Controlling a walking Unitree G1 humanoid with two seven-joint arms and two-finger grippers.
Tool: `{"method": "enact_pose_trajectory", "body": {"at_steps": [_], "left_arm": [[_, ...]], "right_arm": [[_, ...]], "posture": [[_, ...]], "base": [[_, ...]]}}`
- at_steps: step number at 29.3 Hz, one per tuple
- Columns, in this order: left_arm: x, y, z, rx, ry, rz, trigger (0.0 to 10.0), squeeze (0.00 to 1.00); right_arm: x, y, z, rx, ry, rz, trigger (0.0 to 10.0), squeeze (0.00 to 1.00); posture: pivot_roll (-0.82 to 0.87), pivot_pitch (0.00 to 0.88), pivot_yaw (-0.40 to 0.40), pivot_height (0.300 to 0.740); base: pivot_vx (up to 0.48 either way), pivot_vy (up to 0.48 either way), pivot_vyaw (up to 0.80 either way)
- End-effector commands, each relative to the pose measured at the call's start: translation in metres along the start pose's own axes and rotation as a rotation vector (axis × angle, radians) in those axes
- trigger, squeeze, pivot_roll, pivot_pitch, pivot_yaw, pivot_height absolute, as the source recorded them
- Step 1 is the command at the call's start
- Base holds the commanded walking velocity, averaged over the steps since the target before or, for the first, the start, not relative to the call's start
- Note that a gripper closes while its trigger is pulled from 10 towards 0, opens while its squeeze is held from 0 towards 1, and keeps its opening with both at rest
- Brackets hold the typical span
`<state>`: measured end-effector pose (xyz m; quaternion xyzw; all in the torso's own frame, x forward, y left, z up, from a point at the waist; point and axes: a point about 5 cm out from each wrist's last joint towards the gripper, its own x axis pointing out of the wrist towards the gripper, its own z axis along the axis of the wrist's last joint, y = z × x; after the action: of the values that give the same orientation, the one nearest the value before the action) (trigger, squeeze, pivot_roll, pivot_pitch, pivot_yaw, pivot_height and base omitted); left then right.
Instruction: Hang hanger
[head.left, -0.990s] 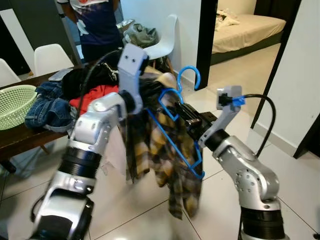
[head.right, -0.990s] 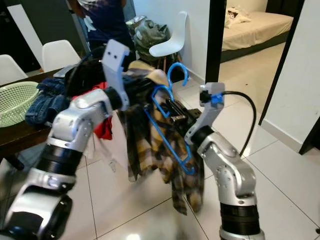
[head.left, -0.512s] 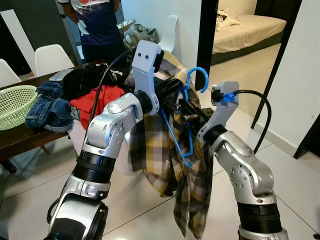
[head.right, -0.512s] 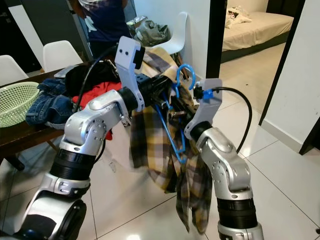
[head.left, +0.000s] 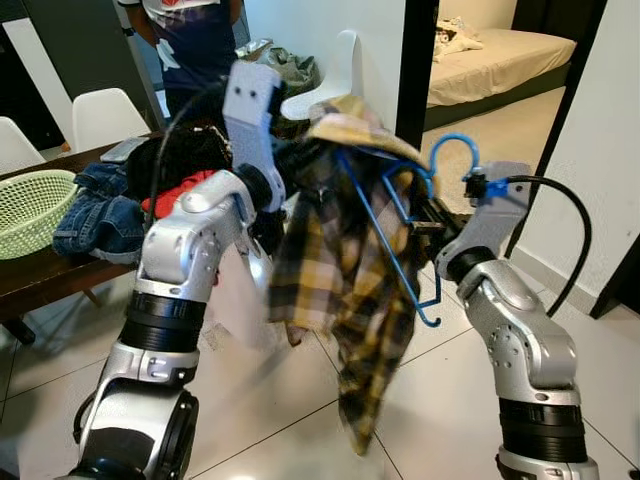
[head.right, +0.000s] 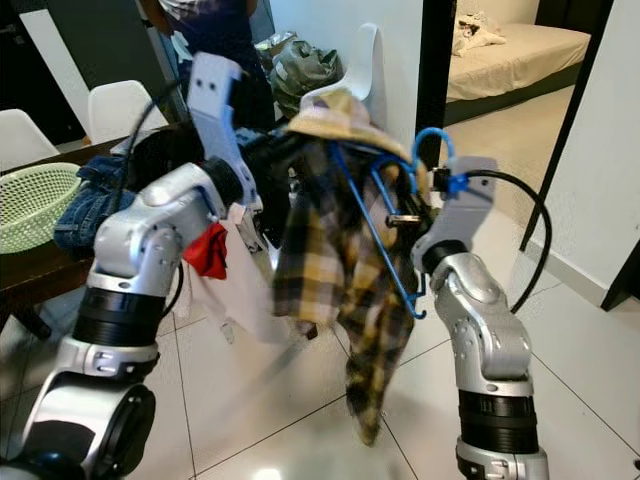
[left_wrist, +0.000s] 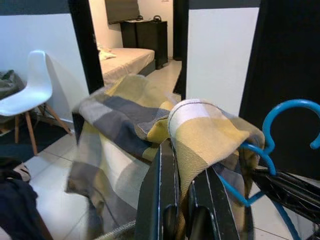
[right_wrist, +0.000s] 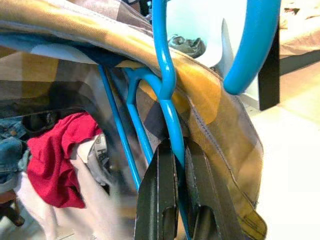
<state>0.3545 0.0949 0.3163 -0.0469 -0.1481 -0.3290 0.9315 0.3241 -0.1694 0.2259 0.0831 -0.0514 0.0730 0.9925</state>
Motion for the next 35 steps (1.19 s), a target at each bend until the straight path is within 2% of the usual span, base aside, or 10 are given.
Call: {"method": "enact_pose_trajectory", "body": {"at_steps": [1, 9, 21, 24, 25, 26, 27, 28, 32, 35], "left_arm": [[-0.006, 0.014, 0.015, 0.015, -0.050, 0.050, 10.0, 0.00], [0.000, -0.008, 0.005, -0.041, -0.040, -0.010, 10.0, 0.00], [0.018, -0.073, -0.036, -0.194, 0.089, -0.156, 10.0, 0.00], [0.019, -0.048, -0.033, -0.175, 0.084, -0.032, 10.0, 0.00], [0.017, -0.020, -0.025, -0.150, 0.063, 0.092, 10.0, 0.00], [0.017, -0.020, -0.025, -0.150, 0.063, 0.092, 10.0, 0.00], [0.011, 0.009, -0.014, -0.111, 0.034, 0.215, 10.0, 0.00], [0.011, 0.009, -0.014, -0.111, 0.034, 0.215, 10.0, 0.00], [-0.016, 0.074, 0.031, -0.035, -0.085, 0.495, 10.0, 0.00], [-0.022, 0.082, 0.039, -0.029, -0.107, 0.527, 10.0, 0.00]], "right_arm": [[-0.002, -0.007, -0.002, 0.006, 0.000, -0.046, 10.0, 0.00], [0.000, -0.005, 0.003, 0.032, -0.048, -0.040, 10.0, 0.00], [0.006, 0.020, 0.037, 0.128, -0.260, 0.081, 10.0, 0.00], [0.005, 0.023, 0.040, 0.127, -0.275, 0.093, 10.0, 0.00], [0.004, 0.022, 0.038, 0.122, -0.269, 0.086, 10.0, 0.00], [0.004, 0.022, 0.038, 0.122, -0.269, 0.086, 10.0, 0.00], [0.003, 0.019, 0.036, 0.114, -0.260, 0.075, 10.0, 0.00], [0.003, 0.019, 0.036, 0.114, -0.260, 0.075, 10.0, 0.00], [-0.002, 0.011, 0.030, 0.107, -0.240, 0.039, 10.0, 0.00], [-0.003, 0.009, 0.029, 0.108, -0.239, 0.032, 10.0, 0.00]], "posture": [[-0.09, 0.000, 0.091, 0.740], [-0.09, 0.000, 0.090, 0.740], [-0.09, 0.000, 0.109, 0.740], [-0.10, 0.000, 0.111, 0.740], [-0.10, 0.000, 0.112, 0.740], [-0.10, 0.000, 0.112, 0.740], [-0.10, 0.000, 0.112, 0.740], [-0.10, 0.000, 0.112, 0.740], [-0.10, 0.000, 0.113, 0.740], [-0.10, 0.000, 0.114, 0.740]], "base": [[0.000, 0.000, 0.00], [0.000, 0.000, 0.00], [0.000, 0.000, 0.00], [0.000, 0.000, 0.00], [0.000, 0.000, 0.00], [0.000, 0.000, 0.00], [0.000, 0.000, 0.00], [0.000, 0.000, 0.00], [0.000, 0.000, 0.00], [0.000, 0.000, 0.00]]}}
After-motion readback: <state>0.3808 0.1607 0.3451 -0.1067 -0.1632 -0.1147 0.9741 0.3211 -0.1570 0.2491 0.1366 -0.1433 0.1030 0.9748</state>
